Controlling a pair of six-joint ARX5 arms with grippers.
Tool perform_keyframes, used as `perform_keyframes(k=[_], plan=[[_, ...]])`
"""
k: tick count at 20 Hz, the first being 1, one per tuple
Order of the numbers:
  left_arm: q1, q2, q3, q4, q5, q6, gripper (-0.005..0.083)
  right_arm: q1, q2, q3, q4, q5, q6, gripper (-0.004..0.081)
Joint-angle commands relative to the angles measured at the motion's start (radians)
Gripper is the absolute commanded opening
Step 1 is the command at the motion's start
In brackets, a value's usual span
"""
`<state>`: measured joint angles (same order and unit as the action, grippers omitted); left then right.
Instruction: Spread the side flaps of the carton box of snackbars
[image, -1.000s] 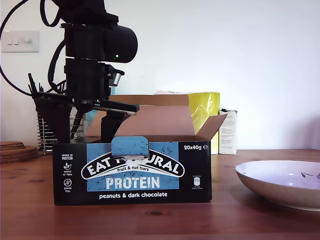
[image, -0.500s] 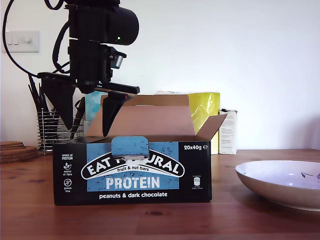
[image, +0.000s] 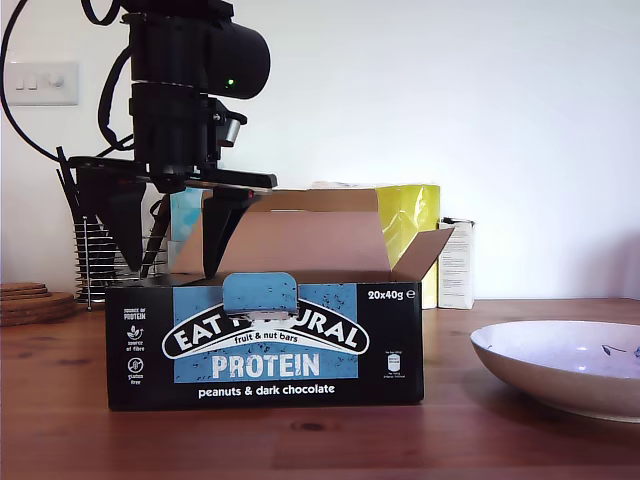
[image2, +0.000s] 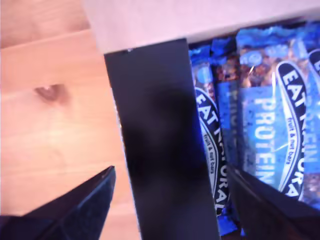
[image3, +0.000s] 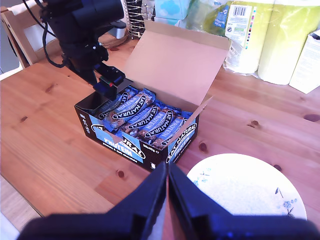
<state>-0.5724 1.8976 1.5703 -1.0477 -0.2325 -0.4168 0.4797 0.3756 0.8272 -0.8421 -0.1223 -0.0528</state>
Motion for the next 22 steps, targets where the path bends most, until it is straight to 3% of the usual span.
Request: perform_keyframes(k=[1,4,22], plan=[[0.001,0.047,-0.014,0.005,0.002,-0.005,0.0646,0.003,0.001,-0.011,0.005,-0.002,-0.002,-0.0013],[0.001,0.047,-0.014,0.009,-0.049,0.005,0.0646,0.003,0.001,-0.011,0.003,-0.002,-0.002,-0.0013],[0.023,0.031,0.039,-0.086,-0.091,0.033,0.0646,0.003,0.001,-0.011,0.006,-0.002,-0.003,-0.0013]])
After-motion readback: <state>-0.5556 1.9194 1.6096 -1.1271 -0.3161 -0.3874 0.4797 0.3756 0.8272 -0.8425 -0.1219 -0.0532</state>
